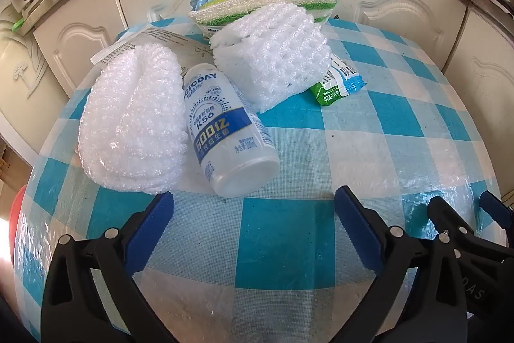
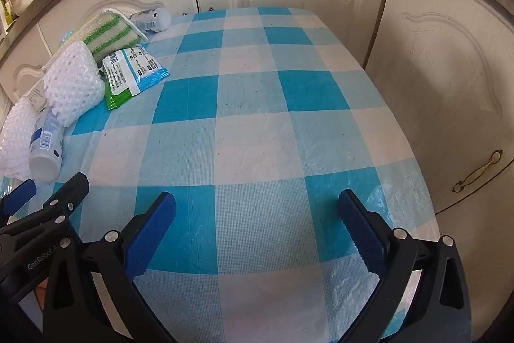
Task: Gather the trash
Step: 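Raise both tools and bring them toward the pile of items on the tablecloth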
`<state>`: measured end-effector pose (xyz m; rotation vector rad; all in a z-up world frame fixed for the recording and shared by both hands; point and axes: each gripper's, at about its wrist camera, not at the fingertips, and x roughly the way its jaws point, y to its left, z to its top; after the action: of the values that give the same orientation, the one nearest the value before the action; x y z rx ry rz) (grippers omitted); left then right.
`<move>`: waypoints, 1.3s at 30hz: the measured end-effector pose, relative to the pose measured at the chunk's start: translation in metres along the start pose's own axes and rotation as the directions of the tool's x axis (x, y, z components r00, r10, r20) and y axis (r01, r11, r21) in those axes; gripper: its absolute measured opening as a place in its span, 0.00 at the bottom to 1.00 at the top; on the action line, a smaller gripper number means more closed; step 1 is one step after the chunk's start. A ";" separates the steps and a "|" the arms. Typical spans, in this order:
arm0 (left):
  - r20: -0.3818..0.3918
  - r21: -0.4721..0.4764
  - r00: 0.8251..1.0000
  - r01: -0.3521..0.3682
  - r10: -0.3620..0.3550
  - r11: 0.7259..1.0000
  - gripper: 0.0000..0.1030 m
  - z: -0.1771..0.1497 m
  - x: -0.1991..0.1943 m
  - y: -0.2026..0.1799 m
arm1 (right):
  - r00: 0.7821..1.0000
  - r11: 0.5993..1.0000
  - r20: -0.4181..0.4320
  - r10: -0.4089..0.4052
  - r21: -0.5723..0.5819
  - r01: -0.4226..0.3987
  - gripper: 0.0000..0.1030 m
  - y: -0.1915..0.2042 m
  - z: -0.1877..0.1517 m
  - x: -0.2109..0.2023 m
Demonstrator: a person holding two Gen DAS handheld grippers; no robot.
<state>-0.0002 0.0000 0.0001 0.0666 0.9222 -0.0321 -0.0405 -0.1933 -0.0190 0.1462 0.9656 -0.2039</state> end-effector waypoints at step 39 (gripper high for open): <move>0.480 -0.045 0.877 0.000 0.021 0.999 0.97 0.000 -0.225 0.126 | 0.789 0.997 0.613 0.035 -0.079 0.017 0.96 0.074 -0.017 -0.302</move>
<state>-0.1294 0.1253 0.1850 0.0206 0.4209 -0.0171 -0.2032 -0.0859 0.2239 0.0023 0.3138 -0.1857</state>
